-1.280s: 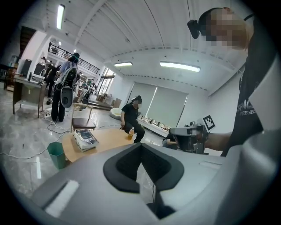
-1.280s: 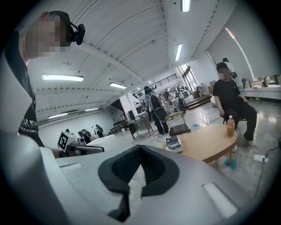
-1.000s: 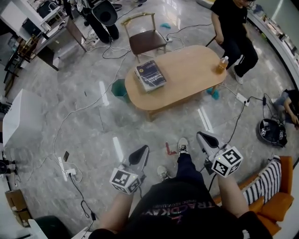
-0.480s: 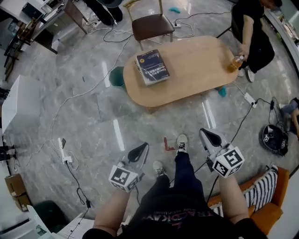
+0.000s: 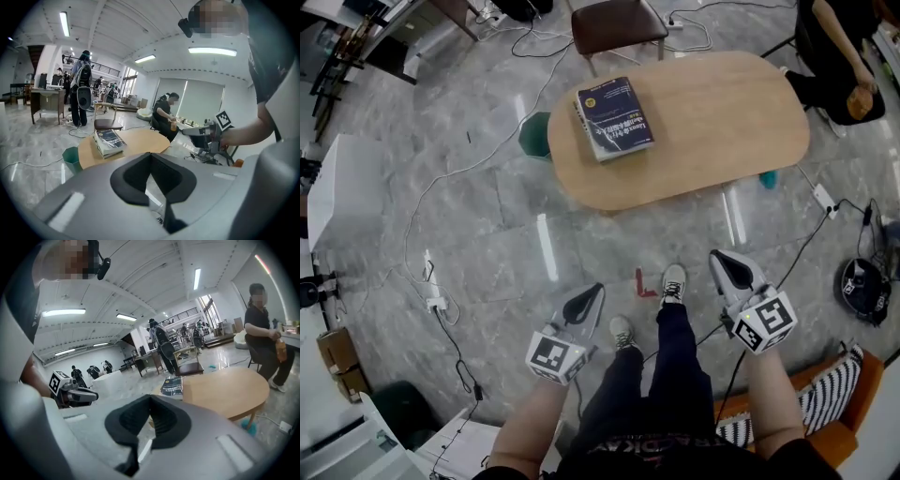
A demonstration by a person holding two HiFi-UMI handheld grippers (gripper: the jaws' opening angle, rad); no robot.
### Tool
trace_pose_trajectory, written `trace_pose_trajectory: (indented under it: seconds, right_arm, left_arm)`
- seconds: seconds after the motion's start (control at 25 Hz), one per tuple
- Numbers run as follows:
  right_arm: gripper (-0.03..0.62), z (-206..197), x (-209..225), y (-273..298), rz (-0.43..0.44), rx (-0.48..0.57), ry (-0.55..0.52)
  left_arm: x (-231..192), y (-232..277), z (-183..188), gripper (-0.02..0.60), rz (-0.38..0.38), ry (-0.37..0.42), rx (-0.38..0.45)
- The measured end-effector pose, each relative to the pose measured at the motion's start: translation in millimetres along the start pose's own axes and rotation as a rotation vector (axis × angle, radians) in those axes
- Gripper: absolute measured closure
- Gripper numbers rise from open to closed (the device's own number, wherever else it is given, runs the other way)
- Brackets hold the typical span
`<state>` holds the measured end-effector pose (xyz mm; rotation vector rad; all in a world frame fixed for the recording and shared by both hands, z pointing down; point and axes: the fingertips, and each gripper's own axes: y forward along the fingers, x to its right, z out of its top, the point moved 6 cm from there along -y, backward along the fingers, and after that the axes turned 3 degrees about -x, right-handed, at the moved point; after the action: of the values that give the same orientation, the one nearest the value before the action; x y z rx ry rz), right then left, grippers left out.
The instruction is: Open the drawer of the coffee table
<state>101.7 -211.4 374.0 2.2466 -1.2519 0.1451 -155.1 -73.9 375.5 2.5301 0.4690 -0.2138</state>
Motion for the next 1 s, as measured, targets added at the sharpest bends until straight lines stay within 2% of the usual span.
trace_pose_trajectory:
  seconds: [0.2, 0.44, 1.0]
  right_arm:
    - [0.592, -20, 21, 37, 0.028, -0.017, 0.004]
    - [0.592, -54, 40, 86, 0.034, -0.021, -0.033]
    - [0.592, -179, 105, 154, -0.099, 0.057, -0.105]
  left_arm:
    - [-23, 30, -25, 0.577, 0.031, -0.018, -0.008]
    - [-68, 66, -65, 0.577, 0.06, -0.039, 0.03]
    - [-147, 154, -193, 0.577, 0.052, 0.039, 0.103]
